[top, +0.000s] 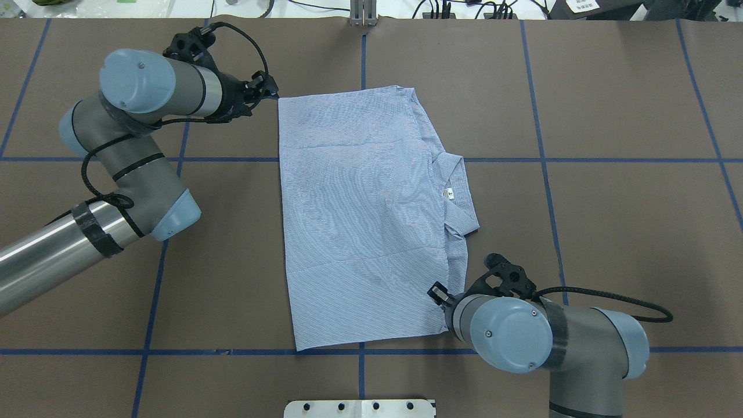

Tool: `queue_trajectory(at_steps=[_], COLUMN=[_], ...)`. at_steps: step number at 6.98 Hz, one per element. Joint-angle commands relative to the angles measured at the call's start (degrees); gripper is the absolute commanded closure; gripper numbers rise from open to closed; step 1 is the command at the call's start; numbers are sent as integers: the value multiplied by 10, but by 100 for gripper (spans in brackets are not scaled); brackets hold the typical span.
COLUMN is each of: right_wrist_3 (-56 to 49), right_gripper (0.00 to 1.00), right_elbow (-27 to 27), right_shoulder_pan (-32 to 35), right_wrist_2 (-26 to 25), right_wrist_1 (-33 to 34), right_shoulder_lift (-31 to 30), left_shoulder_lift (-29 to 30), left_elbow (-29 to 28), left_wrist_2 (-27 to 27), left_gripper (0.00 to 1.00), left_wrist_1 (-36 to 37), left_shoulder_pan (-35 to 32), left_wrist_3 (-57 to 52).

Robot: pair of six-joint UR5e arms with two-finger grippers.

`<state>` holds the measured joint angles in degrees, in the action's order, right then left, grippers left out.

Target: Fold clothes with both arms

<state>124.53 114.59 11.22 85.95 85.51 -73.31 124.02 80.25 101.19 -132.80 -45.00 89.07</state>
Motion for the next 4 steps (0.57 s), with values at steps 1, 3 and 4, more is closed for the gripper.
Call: queue_trajectory(at_steps=[1,3,4], right_wrist_3=[8,16,32], right_gripper=[0,0,0], right_elbow=[5,5,-2], right_shoulder_pan=[-6,-23,-40], right_wrist_2=[-5,-32,-33], right_wrist_1=[-1,-1,-2], right_shoulder_lift=[-4,-1,3], left_shoulder_lift=[0,0,0], left_elbow=[0,0,-1], left_wrist_2=[0,0,0], left_gripper=[28,28,28], left_wrist_1=[0,0,-1], left_shoulder_pan=[1,1,1], left_wrist_3=[1,11,11])
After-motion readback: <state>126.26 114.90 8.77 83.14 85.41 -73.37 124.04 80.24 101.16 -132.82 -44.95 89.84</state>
